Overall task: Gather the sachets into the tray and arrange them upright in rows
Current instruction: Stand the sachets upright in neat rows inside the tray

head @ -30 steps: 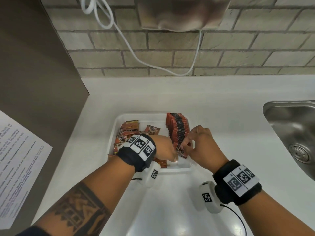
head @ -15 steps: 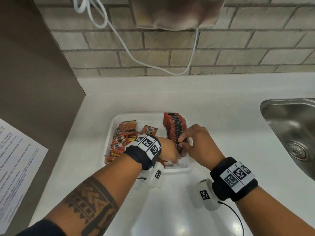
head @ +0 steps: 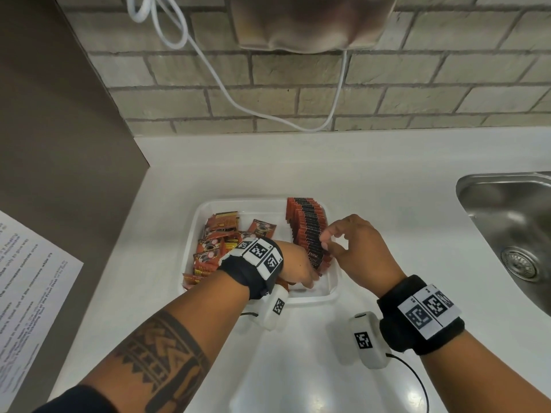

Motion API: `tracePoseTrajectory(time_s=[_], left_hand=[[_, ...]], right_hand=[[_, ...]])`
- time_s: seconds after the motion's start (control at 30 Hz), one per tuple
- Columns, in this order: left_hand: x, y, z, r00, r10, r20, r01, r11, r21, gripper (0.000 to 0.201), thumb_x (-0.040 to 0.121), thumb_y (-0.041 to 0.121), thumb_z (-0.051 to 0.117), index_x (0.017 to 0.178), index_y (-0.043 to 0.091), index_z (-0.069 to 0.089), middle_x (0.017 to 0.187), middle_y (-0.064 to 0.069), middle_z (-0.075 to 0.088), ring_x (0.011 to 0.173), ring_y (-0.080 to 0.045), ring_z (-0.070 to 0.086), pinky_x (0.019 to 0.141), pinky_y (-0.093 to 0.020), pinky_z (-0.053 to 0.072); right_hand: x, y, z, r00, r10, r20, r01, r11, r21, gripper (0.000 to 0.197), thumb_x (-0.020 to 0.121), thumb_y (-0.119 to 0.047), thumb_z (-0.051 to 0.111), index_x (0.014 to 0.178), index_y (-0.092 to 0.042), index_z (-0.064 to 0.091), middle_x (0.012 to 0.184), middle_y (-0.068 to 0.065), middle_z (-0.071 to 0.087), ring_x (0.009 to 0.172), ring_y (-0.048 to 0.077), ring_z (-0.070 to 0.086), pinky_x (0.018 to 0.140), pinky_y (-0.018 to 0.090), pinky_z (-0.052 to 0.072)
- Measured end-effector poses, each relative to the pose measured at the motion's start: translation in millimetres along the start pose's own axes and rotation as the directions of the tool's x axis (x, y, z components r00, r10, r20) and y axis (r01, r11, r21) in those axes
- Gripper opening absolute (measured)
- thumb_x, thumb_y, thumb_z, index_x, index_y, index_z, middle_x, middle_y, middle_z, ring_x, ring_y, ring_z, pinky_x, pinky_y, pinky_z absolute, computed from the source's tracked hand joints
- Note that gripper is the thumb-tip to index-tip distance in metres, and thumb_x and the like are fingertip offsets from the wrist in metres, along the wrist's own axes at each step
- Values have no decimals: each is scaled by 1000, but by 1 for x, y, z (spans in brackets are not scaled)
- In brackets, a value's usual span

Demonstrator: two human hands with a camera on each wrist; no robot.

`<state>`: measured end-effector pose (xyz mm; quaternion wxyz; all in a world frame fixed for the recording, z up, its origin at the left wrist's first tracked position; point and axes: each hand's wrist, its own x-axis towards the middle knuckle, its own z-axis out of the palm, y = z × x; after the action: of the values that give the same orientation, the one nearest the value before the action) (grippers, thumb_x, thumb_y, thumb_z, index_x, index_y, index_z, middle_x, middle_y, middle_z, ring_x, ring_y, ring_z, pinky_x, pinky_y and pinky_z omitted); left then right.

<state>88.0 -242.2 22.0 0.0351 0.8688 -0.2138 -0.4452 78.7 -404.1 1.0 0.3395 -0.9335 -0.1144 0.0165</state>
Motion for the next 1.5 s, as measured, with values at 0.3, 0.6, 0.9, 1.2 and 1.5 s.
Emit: tracePoseTrajectory(time_s=[0.3, 0.6, 0.9, 1.2, 1.5], left_hand=[[-26, -30, -8, 984, -80, -160, 58, 989, -138, 28, 95, 38, 62, 112, 20, 76, 110, 2, 71, 102, -19, 63, 88, -32, 48], [-65, -109, -18, 835, -293, -465, 210, 952, -222, 26, 95, 18, 53, 115, 24, 67, 117, 1, 56, 105, -21, 56, 86, -29, 47], [-58, -131, 3, 822, -367, -435, 310, 930, -198, 44, 93, 35, 61, 136, 40, 56, 151, -2, 33, 139, -31, 26, 111, -47, 31], [-58, -151, 9, 849, -314, -425, 234, 945, -230, 56, 91, 33, 66, 145, 34, 49, 158, -8, 24, 144, -35, 21, 114, -41, 34], [-59, -158, 11, 871, -213, -443, 140, 971, -193, 59, 88, 32, 72, 144, 31, 52, 148, -6, 44, 129, -29, 47, 106, -40, 44]], right_hand=[[-14, -25, -17, 997, 31, -66, -24, 994, 107, 10, 91, -19, 70, 89, -29, 71, 87, -13, 61, 81, -5, 55, 68, 4, 39], [-12, -85, 21, 947, 121, 298, -213, 930, 299, 15, 95, -14, 61, 88, -22, 70, 79, -13, 68, 67, -5, 61, 60, 7, 43], [60, -118, 81, 828, 329, 454, -449, 874, 186, 26, 97, -15, 55, 116, -3, 68, 109, 15, 70, 98, 30, 67, 85, 35, 55], [96, -117, 116, 803, 404, 438, -298, 909, -292, 32, 99, -21, 49, 125, -7, 63, 123, 14, 62, 97, 23, 62, 73, 27, 50], [103, -123, 121, 811, 434, 392, -192, 831, -523, 32, 104, -28, 50, 127, -7, 56, 140, 13, 51, 134, 31, 43, 116, 45, 33]])
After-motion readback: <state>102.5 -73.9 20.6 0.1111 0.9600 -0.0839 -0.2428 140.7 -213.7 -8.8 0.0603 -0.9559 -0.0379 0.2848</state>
